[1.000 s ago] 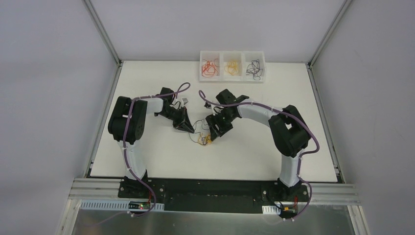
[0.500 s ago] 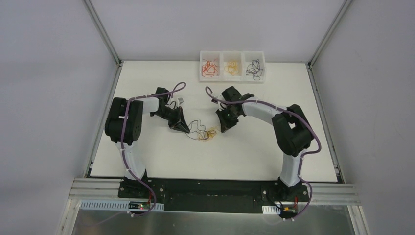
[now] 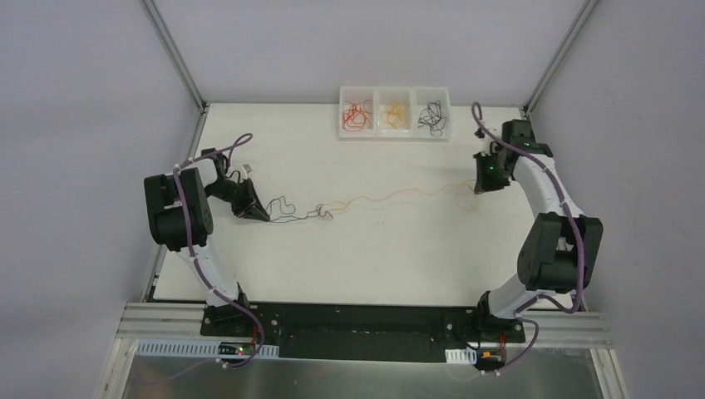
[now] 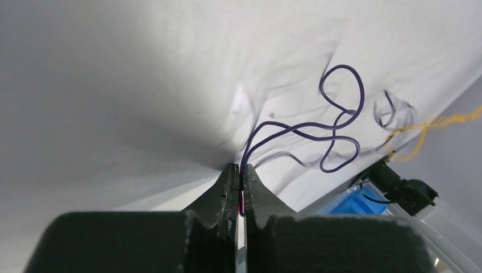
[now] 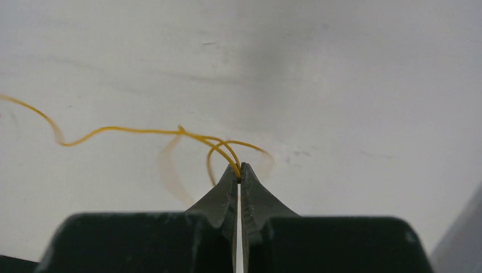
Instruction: Untangle the cables
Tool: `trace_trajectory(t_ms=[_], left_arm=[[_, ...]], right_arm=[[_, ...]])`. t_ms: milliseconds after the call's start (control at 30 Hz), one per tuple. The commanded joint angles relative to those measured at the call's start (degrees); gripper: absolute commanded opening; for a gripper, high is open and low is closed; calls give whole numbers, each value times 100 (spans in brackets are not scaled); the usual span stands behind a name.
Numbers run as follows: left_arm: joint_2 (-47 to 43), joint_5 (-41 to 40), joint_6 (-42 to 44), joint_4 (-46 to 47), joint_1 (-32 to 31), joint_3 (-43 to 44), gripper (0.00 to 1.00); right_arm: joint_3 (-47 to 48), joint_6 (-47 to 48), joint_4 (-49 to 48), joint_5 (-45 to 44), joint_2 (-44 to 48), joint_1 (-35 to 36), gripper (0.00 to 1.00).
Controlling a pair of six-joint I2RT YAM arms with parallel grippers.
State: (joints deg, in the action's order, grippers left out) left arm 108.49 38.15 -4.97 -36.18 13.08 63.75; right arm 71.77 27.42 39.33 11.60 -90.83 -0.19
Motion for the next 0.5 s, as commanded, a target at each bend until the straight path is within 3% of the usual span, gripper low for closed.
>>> trace_trajectory(t_ms=[0,167,467], left_arm=[[221,-1014,892,-697,421,444,0],[463,-1140,908,-900,678,846,0],[451,-1284,919,-928,672,841,0]], right_arm=[[495,708,645,-311,107,-973,0],[1170,837,884,-198,42,-1652,0],[2388,529,1182,123,8,-1788,0]])
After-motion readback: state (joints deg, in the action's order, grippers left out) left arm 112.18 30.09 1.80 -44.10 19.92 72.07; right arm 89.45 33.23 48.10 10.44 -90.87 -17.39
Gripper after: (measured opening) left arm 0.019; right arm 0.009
